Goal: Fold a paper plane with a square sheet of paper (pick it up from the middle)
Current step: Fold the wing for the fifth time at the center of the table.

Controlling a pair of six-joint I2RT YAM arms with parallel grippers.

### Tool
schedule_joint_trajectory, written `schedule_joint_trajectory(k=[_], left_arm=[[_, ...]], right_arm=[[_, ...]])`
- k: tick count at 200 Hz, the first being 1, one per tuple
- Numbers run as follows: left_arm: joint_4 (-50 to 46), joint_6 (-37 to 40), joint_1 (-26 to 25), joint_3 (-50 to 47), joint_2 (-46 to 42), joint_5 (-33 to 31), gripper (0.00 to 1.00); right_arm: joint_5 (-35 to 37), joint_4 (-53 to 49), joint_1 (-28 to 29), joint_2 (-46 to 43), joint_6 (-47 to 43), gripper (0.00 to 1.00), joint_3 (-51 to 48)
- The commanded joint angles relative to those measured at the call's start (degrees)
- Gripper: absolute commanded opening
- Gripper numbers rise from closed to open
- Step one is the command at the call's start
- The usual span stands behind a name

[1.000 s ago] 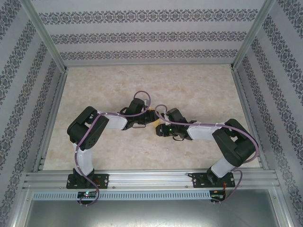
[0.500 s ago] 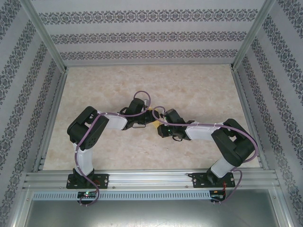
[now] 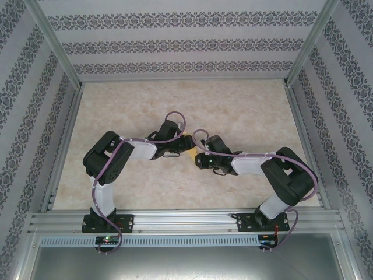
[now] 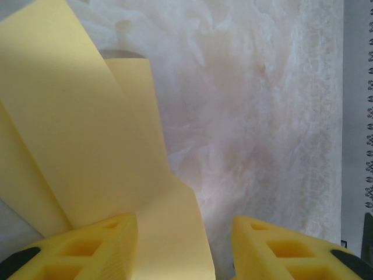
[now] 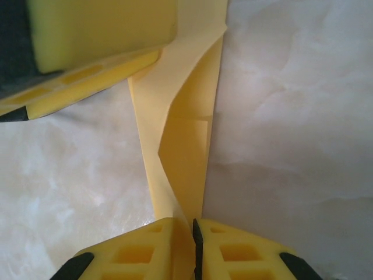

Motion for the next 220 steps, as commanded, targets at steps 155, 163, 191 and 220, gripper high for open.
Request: schedule_joint_trajectory(k=[155, 163, 191, 220], left_arm=[[-1.7, 2.1, 0.3, 3.9, 1.8, 9.1, 0.52], [-0.7, 1.7, 0.3, 4.0, 2.7, 9.8, 0.52], [-1.3, 0.4, 0.3, 4.4, 4.9, 8.9, 0.52], [-4.4, -0.9, 0.4, 3.3, 4.8, 4.9, 0.51]], right_arm=[[-7.6, 5.3, -2.8, 2.1, 9.7, 0.05, -6.2], [-7.6, 5.3, -2.8, 2.1, 9.7, 0.05, -6.2], [-7.9, 5.5, -3.0, 2.5, 10.2, 0.06, -6.3], [-8.2, 5.2, -3.1, 1.6, 10.3, 0.07, -6.2]])
